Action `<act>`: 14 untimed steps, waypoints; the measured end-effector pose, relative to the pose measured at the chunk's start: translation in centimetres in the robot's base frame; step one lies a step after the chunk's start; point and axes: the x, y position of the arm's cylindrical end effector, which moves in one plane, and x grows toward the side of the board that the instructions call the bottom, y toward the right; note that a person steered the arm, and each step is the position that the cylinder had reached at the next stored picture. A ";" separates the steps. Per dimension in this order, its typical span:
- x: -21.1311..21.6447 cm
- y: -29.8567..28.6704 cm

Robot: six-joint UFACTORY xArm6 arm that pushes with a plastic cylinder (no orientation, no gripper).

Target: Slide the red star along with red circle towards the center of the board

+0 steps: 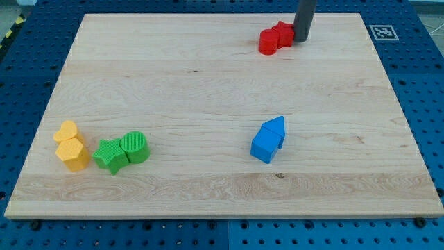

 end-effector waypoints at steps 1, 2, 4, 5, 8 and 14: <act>0.0 -1.1; -0.3 -2.4; -1.7 -1.6; -1.8 -1.5; -1.8 -2.7; 7.0 -9.0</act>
